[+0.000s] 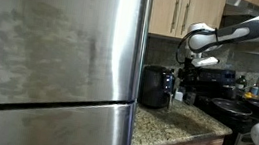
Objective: Open the right door of the top cabinet
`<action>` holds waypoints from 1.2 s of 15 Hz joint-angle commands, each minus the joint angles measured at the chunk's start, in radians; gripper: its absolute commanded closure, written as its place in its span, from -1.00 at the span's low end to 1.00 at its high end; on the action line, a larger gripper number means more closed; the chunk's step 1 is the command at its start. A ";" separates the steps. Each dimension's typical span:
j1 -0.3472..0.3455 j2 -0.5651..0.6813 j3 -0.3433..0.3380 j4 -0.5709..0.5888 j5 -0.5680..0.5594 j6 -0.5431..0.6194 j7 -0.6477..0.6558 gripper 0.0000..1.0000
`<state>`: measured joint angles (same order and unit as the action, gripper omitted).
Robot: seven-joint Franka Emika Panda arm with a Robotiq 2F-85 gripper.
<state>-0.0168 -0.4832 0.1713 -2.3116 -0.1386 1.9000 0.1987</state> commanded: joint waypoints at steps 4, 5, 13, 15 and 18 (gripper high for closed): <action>0.013 -0.093 0.023 -0.024 -0.096 0.022 0.047 -1.00; 0.025 -0.159 0.031 -0.029 -0.116 -0.008 0.054 -1.00; 0.065 -0.462 0.099 -0.029 -0.198 -0.073 0.058 -1.00; 0.037 -0.526 0.089 -0.051 -0.231 -0.042 0.060 -1.00; -0.001 -0.559 -0.007 0.002 -0.263 0.059 0.045 -1.00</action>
<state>0.0321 -1.0355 0.2421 -2.3614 -0.3690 1.8753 0.2600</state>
